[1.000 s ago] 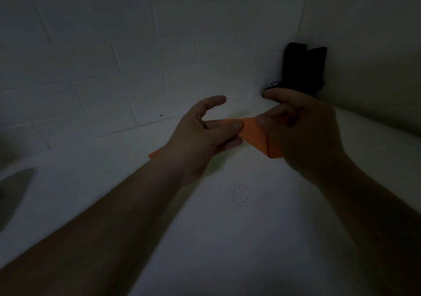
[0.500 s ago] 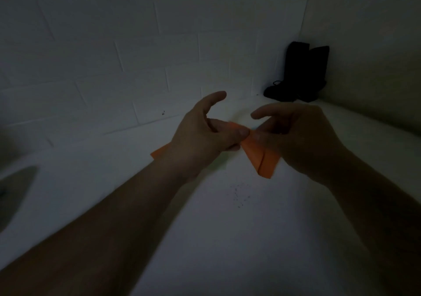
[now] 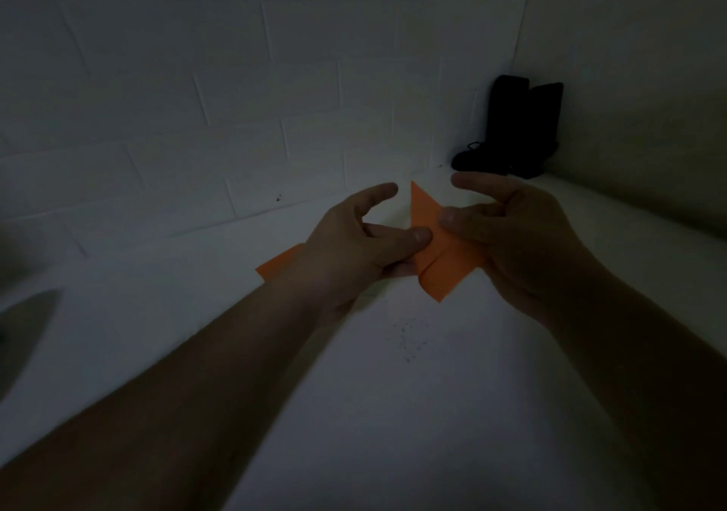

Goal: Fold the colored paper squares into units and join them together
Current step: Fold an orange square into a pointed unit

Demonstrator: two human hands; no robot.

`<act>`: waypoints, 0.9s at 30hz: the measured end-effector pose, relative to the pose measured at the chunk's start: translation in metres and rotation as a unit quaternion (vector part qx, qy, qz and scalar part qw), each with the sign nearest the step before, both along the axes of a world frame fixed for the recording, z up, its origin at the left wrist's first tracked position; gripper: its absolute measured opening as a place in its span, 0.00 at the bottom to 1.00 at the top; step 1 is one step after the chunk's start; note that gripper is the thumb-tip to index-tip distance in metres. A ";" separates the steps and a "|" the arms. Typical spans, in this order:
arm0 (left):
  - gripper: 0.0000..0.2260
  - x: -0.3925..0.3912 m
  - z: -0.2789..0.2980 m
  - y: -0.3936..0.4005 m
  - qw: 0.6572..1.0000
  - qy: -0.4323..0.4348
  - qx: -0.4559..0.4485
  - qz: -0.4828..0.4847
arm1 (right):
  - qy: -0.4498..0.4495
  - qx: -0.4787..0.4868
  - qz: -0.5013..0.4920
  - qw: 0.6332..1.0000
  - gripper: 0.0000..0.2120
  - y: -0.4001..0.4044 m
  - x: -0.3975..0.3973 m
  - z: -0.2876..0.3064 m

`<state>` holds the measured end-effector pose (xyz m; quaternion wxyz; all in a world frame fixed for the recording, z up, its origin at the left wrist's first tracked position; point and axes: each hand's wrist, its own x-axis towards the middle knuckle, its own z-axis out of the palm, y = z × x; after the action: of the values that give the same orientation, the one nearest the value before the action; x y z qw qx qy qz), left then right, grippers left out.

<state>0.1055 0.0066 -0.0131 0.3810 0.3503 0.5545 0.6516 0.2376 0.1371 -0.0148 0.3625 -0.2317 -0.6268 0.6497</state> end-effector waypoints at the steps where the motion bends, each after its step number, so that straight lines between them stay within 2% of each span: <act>1: 0.35 0.000 0.001 0.000 1.000 -0.001 0.000 0.000 | 0.000 -0.003 -0.004 1.000 0.25 0.000 0.000 0.000; 12: 0.35 -0.001 0.003 -0.001 1.000 0.007 -0.022 -0.009 | 0.007 -0.021 -0.013 1.000 0.24 0.001 0.000 0.002; 17: 0.27 -0.002 0.000 -0.001 0.998 0.010 -0.046 -0.036 | 0.022 -0.034 -0.023 0.999 0.24 0.004 0.000 0.002; 21: 0.14 -0.005 -0.005 0.001 0.995 0.038 -0.059 -0.065 | 0.038 -0.038 -0.028 0.998 0.25 0.005 -0.001 0.002; 27: 0.12 -0.010 -0.005 -0.002 0.995 0.052 -0.049 -0.072 | 0.042 -0.042 -0.033 0.998 0.23 0.006 -0.001 0.003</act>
<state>0.0957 0.0049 -0.0179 0.4139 0.4036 0.5781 0.5759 0.2366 0.1429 -0.0114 0.3995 -0.2403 -0.5752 0.6722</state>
